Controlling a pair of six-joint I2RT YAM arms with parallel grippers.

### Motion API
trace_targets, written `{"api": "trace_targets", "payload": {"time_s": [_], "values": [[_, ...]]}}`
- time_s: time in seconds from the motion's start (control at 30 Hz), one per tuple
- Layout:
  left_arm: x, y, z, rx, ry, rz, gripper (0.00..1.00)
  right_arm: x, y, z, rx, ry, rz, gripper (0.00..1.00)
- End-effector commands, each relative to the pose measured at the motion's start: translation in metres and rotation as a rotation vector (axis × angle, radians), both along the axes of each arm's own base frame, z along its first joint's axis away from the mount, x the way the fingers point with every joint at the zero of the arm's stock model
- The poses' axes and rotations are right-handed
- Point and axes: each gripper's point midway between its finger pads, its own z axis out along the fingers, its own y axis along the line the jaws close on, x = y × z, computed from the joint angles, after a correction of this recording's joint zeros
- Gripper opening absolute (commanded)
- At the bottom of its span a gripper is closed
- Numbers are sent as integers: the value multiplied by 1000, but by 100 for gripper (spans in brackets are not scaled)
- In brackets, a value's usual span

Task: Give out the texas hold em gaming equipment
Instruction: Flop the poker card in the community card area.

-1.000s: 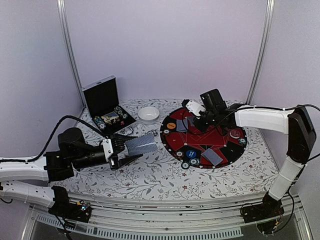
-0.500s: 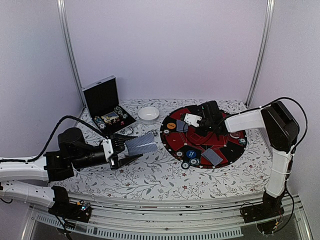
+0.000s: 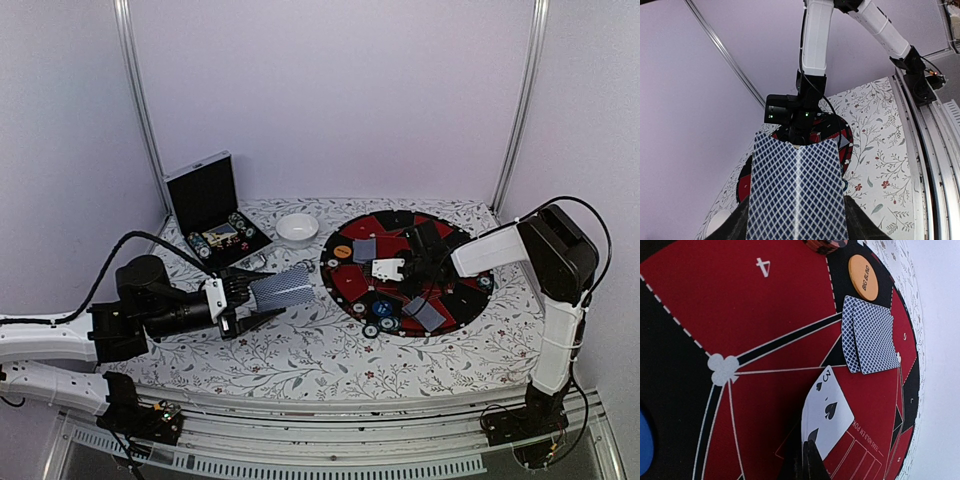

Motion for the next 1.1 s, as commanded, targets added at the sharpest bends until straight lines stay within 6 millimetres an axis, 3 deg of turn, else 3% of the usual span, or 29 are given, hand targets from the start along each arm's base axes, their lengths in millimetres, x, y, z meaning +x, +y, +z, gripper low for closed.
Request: {"api": "trace_targets", "payload": {"time_s": [0.0,0.47,0.8,1.07], "values": [[-2,-2,8,-27,-19,-5,52,-19,-2,-20,-31,85,53,2],[-2,-1,8,-27,-22,-3,52,-24,-1,-20,-70,74,129,2],[0,-1,7,-23,-24,5,52,-14,10,-9,-56,44,157,2],[-1,0,8,-25,-26,5,52,-19,7,-15,-70,66,163,6]]}}
